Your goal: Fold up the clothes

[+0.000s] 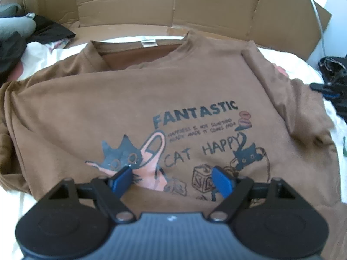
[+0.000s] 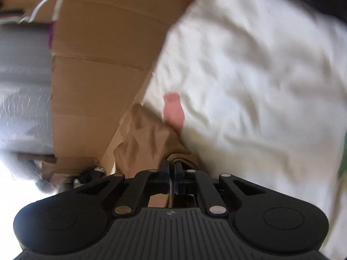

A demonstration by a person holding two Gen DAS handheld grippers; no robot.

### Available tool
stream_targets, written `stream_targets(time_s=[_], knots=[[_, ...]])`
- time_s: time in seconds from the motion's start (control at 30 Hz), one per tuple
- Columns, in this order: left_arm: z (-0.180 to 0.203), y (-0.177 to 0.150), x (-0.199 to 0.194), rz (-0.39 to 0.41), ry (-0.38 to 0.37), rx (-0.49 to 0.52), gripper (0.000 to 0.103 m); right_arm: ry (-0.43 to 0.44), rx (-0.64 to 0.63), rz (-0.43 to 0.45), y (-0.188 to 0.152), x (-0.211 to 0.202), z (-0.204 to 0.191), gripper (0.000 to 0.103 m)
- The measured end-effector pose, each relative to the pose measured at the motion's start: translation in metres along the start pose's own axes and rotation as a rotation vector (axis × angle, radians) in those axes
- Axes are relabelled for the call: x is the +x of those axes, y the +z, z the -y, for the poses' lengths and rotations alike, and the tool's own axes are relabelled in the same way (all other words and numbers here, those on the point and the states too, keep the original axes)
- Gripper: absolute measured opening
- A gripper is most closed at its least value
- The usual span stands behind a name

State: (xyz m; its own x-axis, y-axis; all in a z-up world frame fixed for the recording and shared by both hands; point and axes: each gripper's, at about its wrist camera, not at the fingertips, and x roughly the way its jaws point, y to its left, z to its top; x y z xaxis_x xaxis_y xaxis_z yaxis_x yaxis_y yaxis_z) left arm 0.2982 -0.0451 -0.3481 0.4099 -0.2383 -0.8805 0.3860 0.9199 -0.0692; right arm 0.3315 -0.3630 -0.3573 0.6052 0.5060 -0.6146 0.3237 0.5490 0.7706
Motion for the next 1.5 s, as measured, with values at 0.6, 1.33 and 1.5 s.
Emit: stream_targets(time_s=[0.6,1.33,1.5], knots=[[0.001,0.001,0.003,-0.003,-0.004,0.008,0.083,-0.389,-0.513,0.203,0.080,-0.057,-0.045,0.000],[-0.002,0.001,0.002,0.001,-0.016,-0.008,0.083,-0.466,-0.631,0.305,0.061,-0.083,-0.023,0.034],[-0.003,0.002,0.000,0.010,-0.021,-0.017,0.083,-0.431,-0.632,0.272,0.032,-0.087,-0.009,0.039]])
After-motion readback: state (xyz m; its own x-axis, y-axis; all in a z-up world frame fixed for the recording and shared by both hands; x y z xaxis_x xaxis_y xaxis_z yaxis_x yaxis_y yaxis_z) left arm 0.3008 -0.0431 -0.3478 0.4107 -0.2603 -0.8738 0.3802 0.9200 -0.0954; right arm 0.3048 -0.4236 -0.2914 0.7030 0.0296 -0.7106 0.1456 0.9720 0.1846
